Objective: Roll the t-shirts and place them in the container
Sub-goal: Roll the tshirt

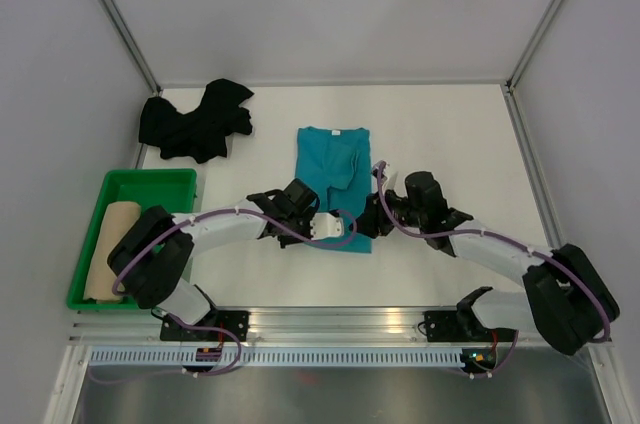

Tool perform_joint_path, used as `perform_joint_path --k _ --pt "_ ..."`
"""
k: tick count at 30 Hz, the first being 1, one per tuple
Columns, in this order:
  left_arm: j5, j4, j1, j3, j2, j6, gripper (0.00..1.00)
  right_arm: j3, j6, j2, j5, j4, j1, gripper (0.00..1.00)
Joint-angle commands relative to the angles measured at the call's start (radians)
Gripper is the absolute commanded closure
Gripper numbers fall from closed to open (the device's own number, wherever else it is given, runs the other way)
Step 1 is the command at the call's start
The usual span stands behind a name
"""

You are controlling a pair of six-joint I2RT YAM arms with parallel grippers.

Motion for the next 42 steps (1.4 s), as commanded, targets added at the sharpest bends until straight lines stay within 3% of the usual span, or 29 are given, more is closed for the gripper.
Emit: perform_joint_path --k 1,5,8,12,15,19,25,28,30,31,32,36,41,42 --pt "0.131 -0.203 0.030 0.068 -0.024 0.002 0.98 0.032 -0.222 -0.129 0.068 -0.152 0.005 0.53" --pt "0.277 -0.303 0.088 0.116 -0.021 0.022 0.98 0.026 -0.378 -0.227 0.173 -0.184 0.096 0.48" --pt "0.302 -0.328 0.128 0.133 -0.021 0.037 0.98 0.026 -0.574 -0.259 0.320 -0.258 0.227 0.46" --pt "0.312 -0.346 0.154 0.154 -0.015 0.048 0.98 -0.017 -0.736 -0.270 0.407 -0.324 0.295 0.43" --pt "0.323 -0.357 0.157 0.160 -0.012 0.055 0.98 -0.037 -0.764 -0.229 0.473 -0.309 0.355 0.40" --pt "0.332 -0.366 0.162 0.171 -0.014 0.063 0.98 -0.074 -0.825 -0.145 0.716 -0.194 0.543 0.39" --pt "0.337 -0.382 0.166 0.171 -0.012 0.077 0.98 -0.057 -0.838 0.016 0.869 -0.105 0.581 0.37" --pt "0.345 -0.386 0.169 0.166 -0.010 0.083 0.98 -0.060 -0.839 0.052 0.862 -0.080 0.581 0.37" --pt "0.357 -0.389 0.171 0.168 -0.007 0.085 0.98 -0.052 -0.835 0.067 0.855 -0.083 0.581 0.42" --pt "0.366 -0.395 0.171 0.169 -0.006 0.089 0.98 -0.045 -0.833 0.084 0.839 -0.094 0.581 0.50" --pt "0.369 -0.402 0.171 0.174 -0.006 0.094 0.98 -0.036 -0.825 0.087 0.825 -0.127 0.579 0.71" --pt "0.394 -0.493 0.180 0.191 -0.007 0.140 0.98 0.044 -0.792 0.041 0.725 -0.275 0.581 1.00" --pt "0.463 -0.638 0.232 0.214 -0.026 0.250 0.91 0.061 -0.746 -0.075 0.451 -0.382 0.530 1.00" --pt "0.472 -0.651 0.243 0.217 -0.024 0.282 0.90 0.060 -0.737 -0.094 0.335 -0.382 0.483 1.00"
